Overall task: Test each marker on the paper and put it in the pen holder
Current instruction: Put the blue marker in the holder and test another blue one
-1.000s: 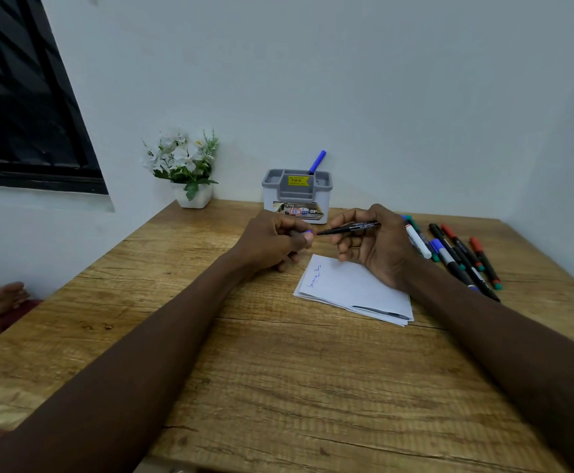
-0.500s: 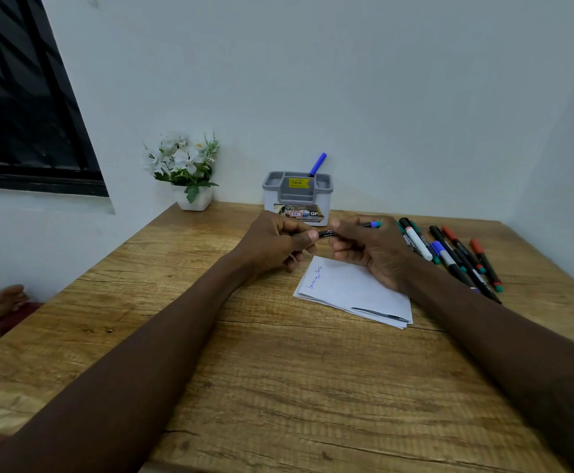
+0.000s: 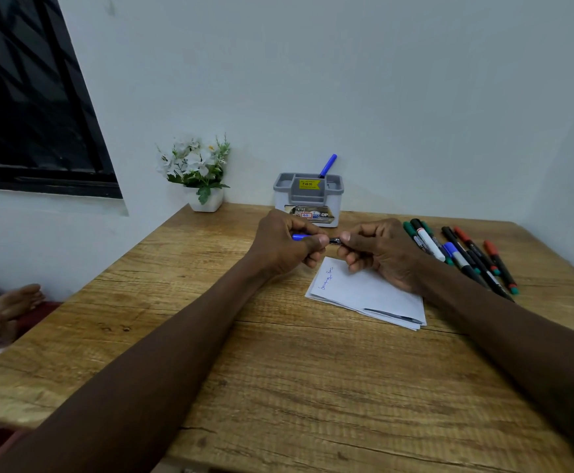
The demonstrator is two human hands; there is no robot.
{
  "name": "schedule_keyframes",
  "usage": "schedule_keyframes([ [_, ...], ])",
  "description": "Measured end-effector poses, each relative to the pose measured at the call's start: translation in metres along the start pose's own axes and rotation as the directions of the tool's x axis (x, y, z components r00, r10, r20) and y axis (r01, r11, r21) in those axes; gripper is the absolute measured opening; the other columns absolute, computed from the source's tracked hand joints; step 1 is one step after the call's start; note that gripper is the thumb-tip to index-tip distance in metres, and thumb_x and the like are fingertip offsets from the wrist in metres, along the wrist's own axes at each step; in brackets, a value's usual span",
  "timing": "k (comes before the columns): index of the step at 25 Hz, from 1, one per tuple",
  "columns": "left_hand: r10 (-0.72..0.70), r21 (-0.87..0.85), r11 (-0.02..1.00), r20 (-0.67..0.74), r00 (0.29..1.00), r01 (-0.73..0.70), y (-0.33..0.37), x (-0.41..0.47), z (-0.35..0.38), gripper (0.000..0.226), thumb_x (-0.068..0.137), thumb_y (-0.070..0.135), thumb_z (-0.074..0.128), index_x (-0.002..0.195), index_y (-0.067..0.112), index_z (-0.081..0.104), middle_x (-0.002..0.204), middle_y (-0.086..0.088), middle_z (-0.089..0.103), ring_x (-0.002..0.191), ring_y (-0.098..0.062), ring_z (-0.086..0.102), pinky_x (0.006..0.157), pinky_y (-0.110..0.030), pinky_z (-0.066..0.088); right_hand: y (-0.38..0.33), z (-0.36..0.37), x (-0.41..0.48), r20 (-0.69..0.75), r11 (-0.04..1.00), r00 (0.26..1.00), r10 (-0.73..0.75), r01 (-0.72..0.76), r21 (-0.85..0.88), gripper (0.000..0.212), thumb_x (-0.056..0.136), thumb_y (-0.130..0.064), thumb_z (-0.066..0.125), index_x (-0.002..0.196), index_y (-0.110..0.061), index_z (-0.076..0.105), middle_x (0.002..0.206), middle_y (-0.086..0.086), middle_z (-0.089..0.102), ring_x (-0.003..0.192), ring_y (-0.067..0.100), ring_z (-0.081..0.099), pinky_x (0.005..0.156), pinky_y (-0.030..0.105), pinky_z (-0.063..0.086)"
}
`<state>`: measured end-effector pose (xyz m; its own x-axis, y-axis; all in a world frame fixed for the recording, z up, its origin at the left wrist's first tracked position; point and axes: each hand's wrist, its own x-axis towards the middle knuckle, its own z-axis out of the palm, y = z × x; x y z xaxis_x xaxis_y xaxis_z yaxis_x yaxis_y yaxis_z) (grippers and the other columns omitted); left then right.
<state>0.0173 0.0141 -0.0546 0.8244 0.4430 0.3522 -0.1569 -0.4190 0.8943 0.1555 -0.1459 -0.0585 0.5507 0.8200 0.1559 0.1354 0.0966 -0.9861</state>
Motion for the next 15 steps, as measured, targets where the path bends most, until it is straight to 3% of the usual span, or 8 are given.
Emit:
schedule_keyframes([
  [3, 0.021, -0.024, 0.999, -0.028, 0.999, -0.022, 0.002, 0.001, 0.000, 0.012, 0.089, 0.008, 0.076, 0.094, -0.002, 0.076, 0.078, -0.023, 0.074, 0.061, -0.023, 0.070, 0.057, -0.030, 0.060, -0.003, 0.008, -0.002, -0.016, 0.989, 0.999, -0.039, 0.036, -0.143, 0.026, 0.101, -0.022, 0.066, 0.081, -0.009, 0.076, 0.068, 0.011, 0.068, 0.049, 0.016, 0.058, 0.045, 0.027, 0.048],
  [8, -0.071, -0.086, 0.994, -0.038, 0.997, 0.067, -0.002, 0.005, -0.006, 0.040, 0.086, 0.017, 0.081, 0.121, 0.010, 0.061, 0.082, -0.022, 0.075, 0.060, -0.022, 0.069, 0.053, -0.032, 0.057, -0.006, 0.011, 0.001, 0.064, 0.979, 0.998, 0.000, 0.013, -0.204, 0.029, 0.106, -0.030, 0.057, 0.090, -0.012, 0.073, 0.082, 0.011, 0.074, 0.056, 0.014, 0.059, 0.046, 0.025, 0.046],
  [10, -0.177, -0.065, 0.983, -0.091, 0.980, 0.171, -0.002, 0.006, -0.006, 0.047, 0.082, 0.035, 0.084, 0.113, 0.016, 0.054, 0.081, -0.018, 0.075, 0.056, -0.021, 0.066, 0.047, -0.028, 0.051, -0.005, 0.009, 0.003, 0.051, 0.980, 0.999, 0.013, -0.003, -0.199, 0.029, 0.107, -0.029, 0.055, 0.091, -0.013, 0.073, 0.082, 0.007, 0.074, 0.061, 0.012, 0.060, 0.049, 0.025, 0.048],
  [12, -0.219, 0.009, 0.975, -0.131, 0.967, 0.222, -0.002, 0.007, -0.006, 0.048, 0.080, 0.052, 0.080, 0.091, 0.014, 0.053, 0.074, -0.014, 0.075, 0.053, -0.018, 0.064, 0.045, -0.027, 0.048, -0.003, 0.006, 0.006, 0.002, 0.980, 1.000, 0.005, -0.005, -0.197, 0.030, 0.108, -0.030, 0.054, 0.099, -0.009, 0.072, 0.078, 0.001, 0.073, 0.066, 0.009, 0.058, 0.051, 0.024, 0.048],
  [15, -0.154, 0.210, 0.965, -0.030, 0.988, 0.157, -0.006, 0.006, -0.005, 0.046, 0.079, 0.053, 0.081, 0.070, 0.010, 0.066, 0.065, 0.000, 0.073, 0.050, -0.004, 0.059, 0.050, -0.021, 0.046, -0.002, 0.001, 0.010, -0.060, 0.976, 0.998, -0.013, 0.000, -0.219, 0.035, 0.111, -0.031, 0.047, 0.117, -0.003, 0.066, 0.074, -0.006, 0.071, 0.069, 0.007, 0.054, 0.054, 0.022, 0.044],
])
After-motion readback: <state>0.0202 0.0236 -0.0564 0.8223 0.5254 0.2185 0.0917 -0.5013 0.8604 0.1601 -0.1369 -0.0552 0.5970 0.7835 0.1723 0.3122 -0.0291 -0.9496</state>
